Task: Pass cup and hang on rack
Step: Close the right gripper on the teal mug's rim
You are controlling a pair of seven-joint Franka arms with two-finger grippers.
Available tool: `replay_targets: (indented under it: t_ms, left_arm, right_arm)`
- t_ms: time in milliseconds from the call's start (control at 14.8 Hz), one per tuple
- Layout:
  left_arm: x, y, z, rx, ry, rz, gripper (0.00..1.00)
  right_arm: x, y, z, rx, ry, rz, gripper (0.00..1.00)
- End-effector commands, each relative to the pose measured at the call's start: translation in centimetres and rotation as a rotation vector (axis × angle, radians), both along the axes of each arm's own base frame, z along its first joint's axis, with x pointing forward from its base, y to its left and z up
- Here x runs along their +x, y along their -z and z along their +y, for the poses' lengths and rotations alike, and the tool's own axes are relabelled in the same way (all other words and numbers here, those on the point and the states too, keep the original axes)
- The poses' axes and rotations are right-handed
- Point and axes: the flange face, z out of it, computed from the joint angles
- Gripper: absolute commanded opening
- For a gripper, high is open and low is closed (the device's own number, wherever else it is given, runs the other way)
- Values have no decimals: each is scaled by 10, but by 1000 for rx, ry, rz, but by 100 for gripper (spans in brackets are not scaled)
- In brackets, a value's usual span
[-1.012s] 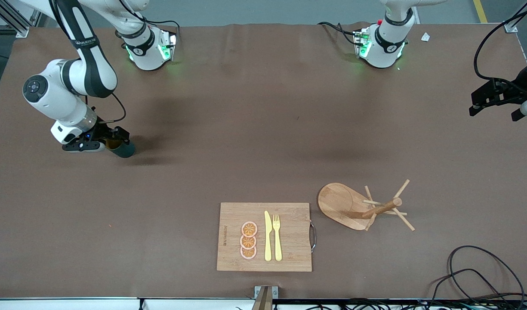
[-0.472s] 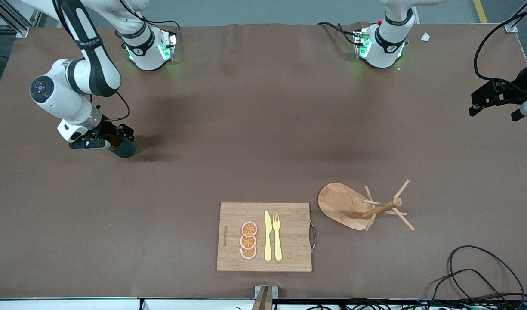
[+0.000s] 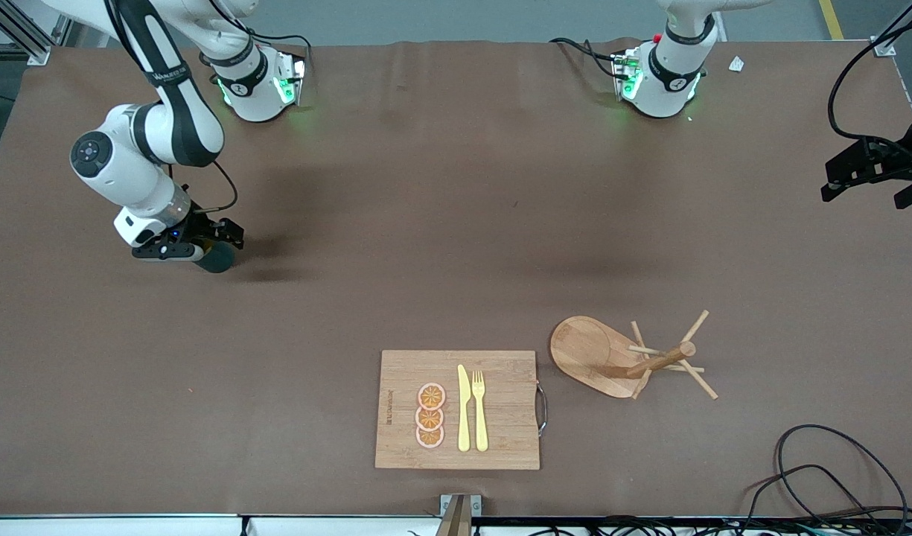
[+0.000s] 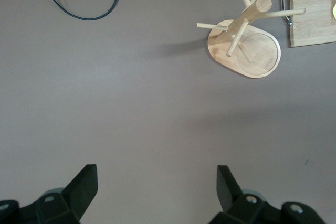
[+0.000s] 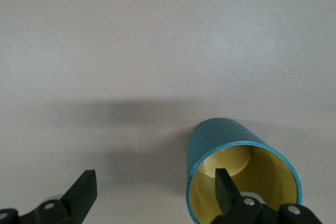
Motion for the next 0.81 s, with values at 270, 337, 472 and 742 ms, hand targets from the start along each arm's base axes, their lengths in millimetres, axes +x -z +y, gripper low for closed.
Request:
replay_targets:
  t_ms: [270, 337, 472, 742]
  left_arm:
    - [1, -6, -1, -7, -10, -1, 100]
    - [1, -6, -1, -8, -11, 0, 100]
    - [1, -5, -1, -7, -11, 2, 100]
    - [2, -5, 1, -4, -13, -3, 100]
  right_arm:
    - [-2, 7, -13, 4, 50, -33, 90]
    - [-1, 9, -15, 4, 55, -31, 84]
    - [0, 14, -21, 0, 67, -45, 81]
    - [-1, 19, -25, 0, 77, -40, 68]
